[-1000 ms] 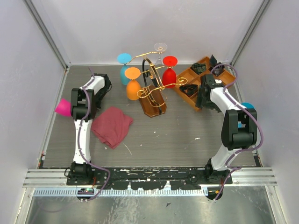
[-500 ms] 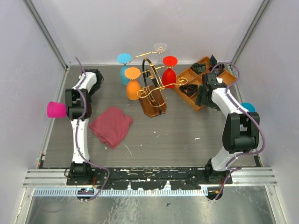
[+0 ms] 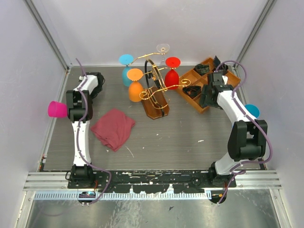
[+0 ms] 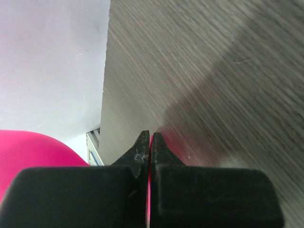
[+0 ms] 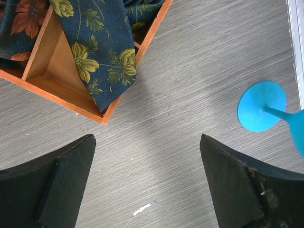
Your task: Take the wine glass off the wine glass rack
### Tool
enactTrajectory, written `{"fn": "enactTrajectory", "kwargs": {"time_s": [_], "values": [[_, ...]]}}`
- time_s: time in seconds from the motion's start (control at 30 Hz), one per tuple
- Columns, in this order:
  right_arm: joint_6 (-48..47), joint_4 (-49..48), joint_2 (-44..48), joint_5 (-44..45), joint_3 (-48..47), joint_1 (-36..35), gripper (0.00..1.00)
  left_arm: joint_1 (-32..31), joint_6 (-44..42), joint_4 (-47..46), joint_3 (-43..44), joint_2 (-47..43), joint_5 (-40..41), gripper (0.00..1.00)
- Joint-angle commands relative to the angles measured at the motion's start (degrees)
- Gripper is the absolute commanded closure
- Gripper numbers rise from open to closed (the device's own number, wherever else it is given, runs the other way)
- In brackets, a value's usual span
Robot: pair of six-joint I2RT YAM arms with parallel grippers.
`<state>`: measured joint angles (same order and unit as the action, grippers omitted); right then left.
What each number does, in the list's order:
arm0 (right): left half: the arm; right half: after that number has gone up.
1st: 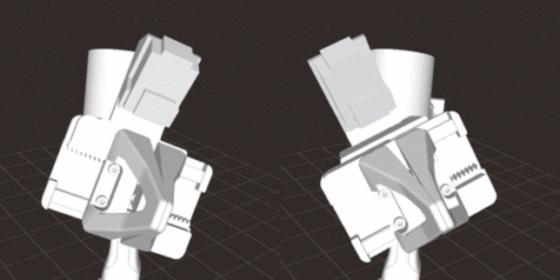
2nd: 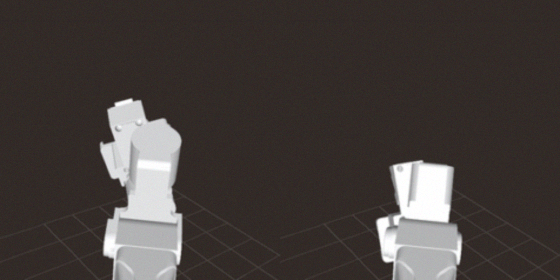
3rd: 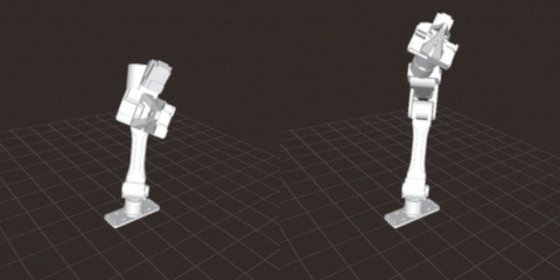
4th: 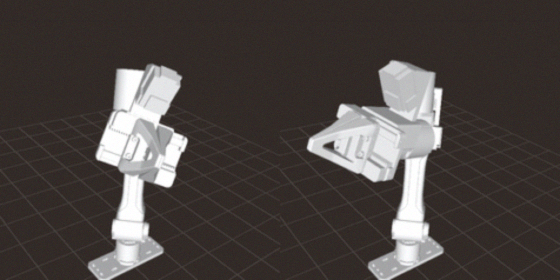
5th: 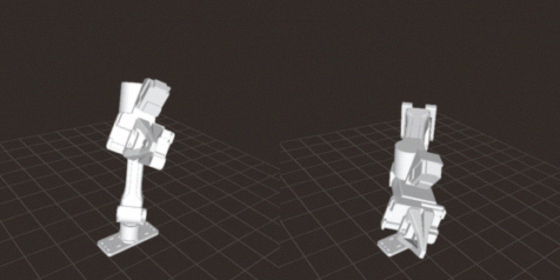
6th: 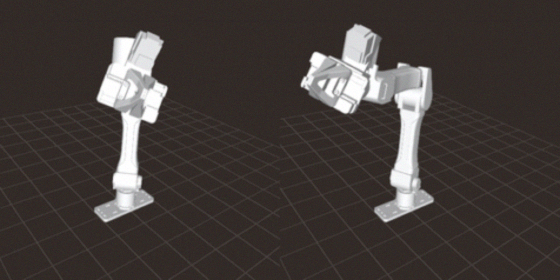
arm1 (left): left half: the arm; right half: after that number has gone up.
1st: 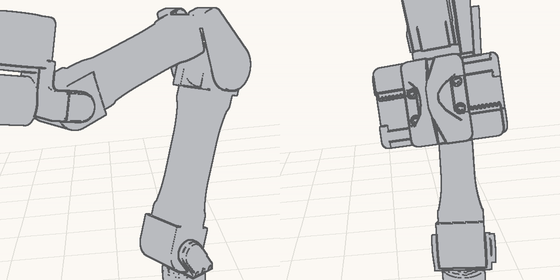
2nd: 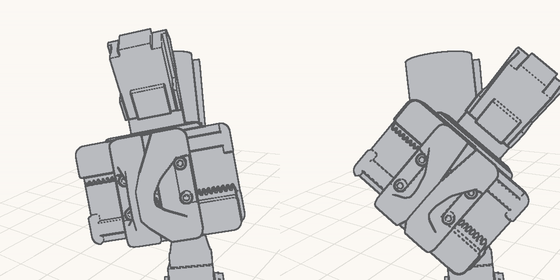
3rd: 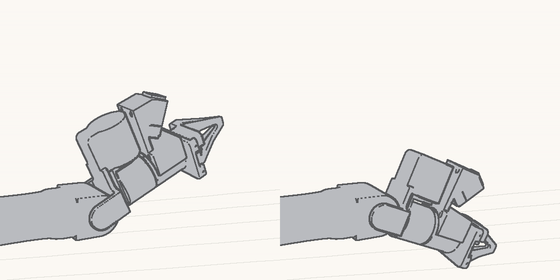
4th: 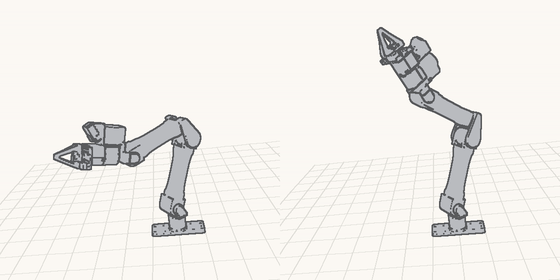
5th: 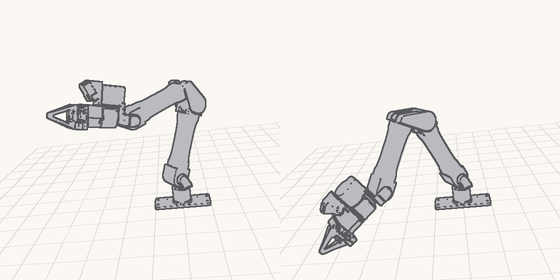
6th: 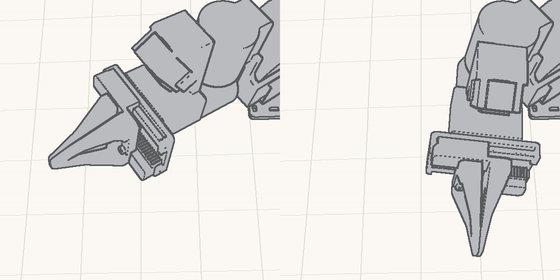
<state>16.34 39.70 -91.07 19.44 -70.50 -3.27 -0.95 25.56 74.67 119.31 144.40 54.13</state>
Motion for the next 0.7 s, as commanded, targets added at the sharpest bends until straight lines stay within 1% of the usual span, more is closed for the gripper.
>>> {"fn": "enactTrajectory", "kwargs": {"time_s": [0.0,0.07,0.13,0.27,0.37,0.5,0.67], "values": [[-0.76,-1.89,2.87,-0.82,-1.92,-0.26,0.04,-0.02,-0.74,-5.29,-2.29,-1.57,-1.47,1.0],[-0.78,-2.0,2.98,-1.1,-1.92,-0.25,0.04,-0.02,-1.06,-5.88,-2.41,-1.62,-1.44,0.99],[-0.55,-2.0,3.22,-1.24,-1.92,-0.25,0.04,-0.23,-1.24,-5.55,-1.74,-1.22,-0.94,1.0],[-0.43,-2.08,3.76,-1.4,-1.85,-0.25,0.05,-1.57,-1.55,-4.07,-0.48,0.48,3.42,1.0],[-0.43,-2.09,4.15,-1.72,-1.65,-0.26,0.05,-1.87,-0.19,-2.88,-1.02,0.05,4.46,1.0],[-0.69,-1.68,4.86,-2.54,-1.63,-0.25,0.06,-1.92,0.99,-3.96,-3.97,-5.22,3.25,1.0],[-1.18,-0.23,7.54,-2.88,-3.35,-0.94,0.07,-1.73,2.05,-4.04,-5.37,-13.77,-1.85,1.0]]}}
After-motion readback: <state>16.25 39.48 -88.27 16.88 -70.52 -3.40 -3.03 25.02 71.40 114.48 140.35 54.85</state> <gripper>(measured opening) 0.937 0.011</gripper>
